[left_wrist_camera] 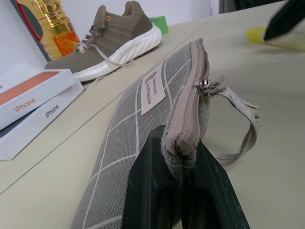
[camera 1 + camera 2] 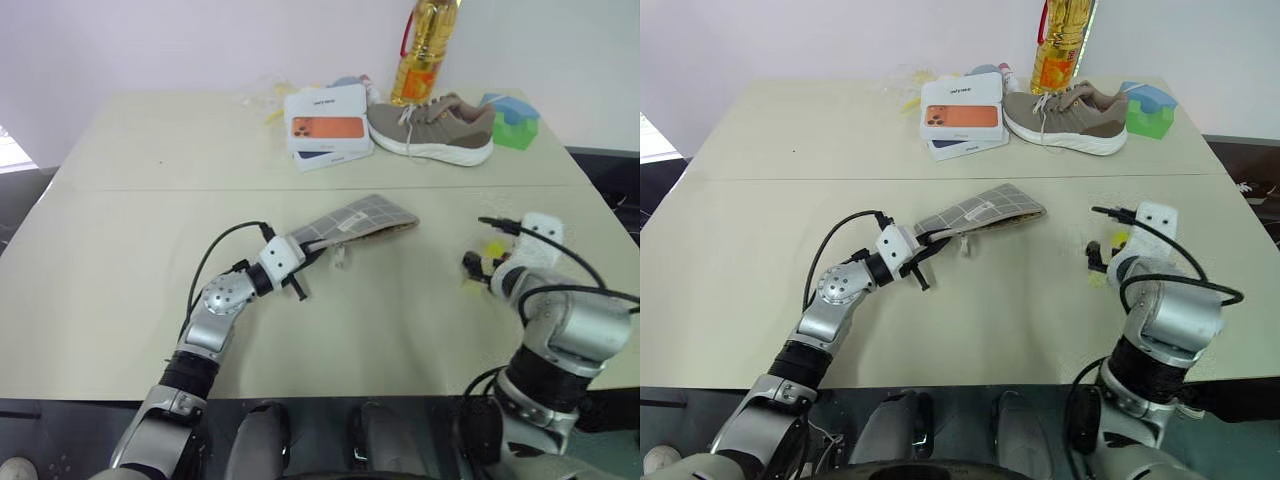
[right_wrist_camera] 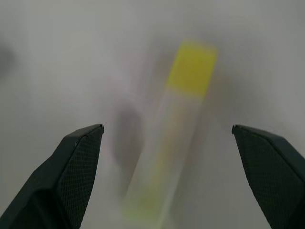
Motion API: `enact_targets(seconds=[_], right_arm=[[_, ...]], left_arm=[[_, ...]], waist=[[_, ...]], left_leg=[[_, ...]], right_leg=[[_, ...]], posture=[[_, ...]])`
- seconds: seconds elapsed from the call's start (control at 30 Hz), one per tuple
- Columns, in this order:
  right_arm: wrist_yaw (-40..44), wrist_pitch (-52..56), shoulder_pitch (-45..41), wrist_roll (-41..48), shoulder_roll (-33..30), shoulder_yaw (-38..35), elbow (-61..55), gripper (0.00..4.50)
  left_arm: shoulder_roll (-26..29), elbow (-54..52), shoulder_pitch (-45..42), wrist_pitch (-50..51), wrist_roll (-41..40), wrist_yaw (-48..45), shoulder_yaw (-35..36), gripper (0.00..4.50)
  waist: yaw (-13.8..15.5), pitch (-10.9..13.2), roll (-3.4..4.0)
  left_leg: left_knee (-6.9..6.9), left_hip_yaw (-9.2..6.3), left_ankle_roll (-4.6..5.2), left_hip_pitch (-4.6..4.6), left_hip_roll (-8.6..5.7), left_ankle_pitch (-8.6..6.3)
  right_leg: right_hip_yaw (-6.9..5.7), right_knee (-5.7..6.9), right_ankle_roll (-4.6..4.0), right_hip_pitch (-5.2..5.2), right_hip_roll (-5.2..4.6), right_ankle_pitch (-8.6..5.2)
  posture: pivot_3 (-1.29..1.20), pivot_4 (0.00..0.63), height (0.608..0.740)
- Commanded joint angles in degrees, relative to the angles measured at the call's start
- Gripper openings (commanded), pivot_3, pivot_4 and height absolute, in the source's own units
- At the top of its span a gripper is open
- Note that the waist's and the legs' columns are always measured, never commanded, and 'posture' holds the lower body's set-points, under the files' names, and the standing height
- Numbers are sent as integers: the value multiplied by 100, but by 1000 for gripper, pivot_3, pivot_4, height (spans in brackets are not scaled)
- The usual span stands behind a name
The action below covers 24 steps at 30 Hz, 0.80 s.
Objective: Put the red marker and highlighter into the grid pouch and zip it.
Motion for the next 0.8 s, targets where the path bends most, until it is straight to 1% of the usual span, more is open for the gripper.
enact_targets(seconds=[0.03,0.13,0.17,0.23,0.27,0.3,0.33,0.4,0.47,0.5,0.53,0.6,0.63,0.7,0.8], right_arm=[[-101,38,22,-37,79,-42,-134,4464],[-130,38,13,-5,81,-84,20,3655],[-127,38,-56,18,43,-104,78,3219],[-140,38,-193,37,-39,-118,176,2165],[-160,38,-242,30,-63,-119,217,1745],[-173,38,-296,29,-95,-116,266,1219],[-170,38,-342,39,-139,-96,303,847],[34,-91,-410,225,-276,-45,312,848],[302,-585,-293,395,-638,294,250,848],[452,-951,-152,422,-949,627,215,848],[692,-1528,61,364,-1457,1157,136,848],[1320,-3058,534,38,-2675,2324,-68,848],[1609,-3749,726,-108,-3175,2743,-142,848],[2081,-4693,1011,-142,-3797,3098,-221,848],[2412,-5588,1174,-220,-4223,3325,-166,848]], left_arm=[[-28,-68,-120,-137,-19,13,3,0],[14,-122,-65,-132,-8,44,36,0],[34,-147,-38,-124,-6,58,52,0],[65,-179,5,-112,-11,82,80,0],[77,-184,16,-111,-14,93,89,0],[88,-190,24,-108,-13,110,98,0],[96,-196,30,-100,-16,127,108,0],[108,-209,30,-63,-50,164,156,0],[121,-212,14,-2,-113,198,232,0],[131,-209,-1,32,-158,207,280,0],[145,-221,-16,87,-218,219,340,0],[186,-235,-44,184,-351,207,453,0],[216,-238,-57,216,-401,193,495,0],[276,-247,-71,255,-474,142,562,0],[314,-233,-92,278,-523,90,594,0]], waist=[[-4,0,0],[-9,0,0],[-13,0,0],[-27,0,0],[-44,0,0],[-72,0,0],[-103,0,0],[-116,0,0],[-120,0,1],[-123,0,1],[-120,0,1],[-116,2,1],[-125,2,0],[-159,2,-1],[-150,7,-9]], left_leg=[[0,-1,0,0,0,0],[0,-1,0,0,0,0],[-1,-2,0,0,0,0],[-1,-2,0,0,0,0],[-1,-2,0,0,0,0],[-1,-3,0,0,0,0],[-1,-3,0,0,0,0],[-3,-4,0,0,0,0],[-4,-4,0,0,0,0],[-5,-4,0,0,0,0],[-5,-3,1,0,0,0],[-8,-5,1,-1,-3,-1],[-10,-4,2,-2,-5,-1],[-12,-5,3,-1,-4,-1],[-11,-6,2,5,3,-1]], right_leg=[[0,0,0,0,0,0],[0,0,0,0,0,0],[0,0,0,1,1,0],[0,0,0,1,1,0],[-1,0,0,1,1,0],[0,0,0,1,1,0],[0,1,0,1,1,0],[0,2,0,0,2,0],[-1,2,0,0,2,0],[0,1,0,-1,2,0],[0,0,1,-1,1,-1],[1,-4,3,-1,0,-2],[2,-7,5,-1,-1,-3],[2,-11,9,-1,2,-5],[3,-11,9,2,13,-5]], posture=[[0,150,740],[0,150,740],[0,150,740],[0,150,740],[0,150,740],[0,150,740],[0,150,740],[0,150,740],[0,150,740],[0,150,740],[0,150,740],[0,150,740],[0,150,740],[0,150,740],[0,150,740]])
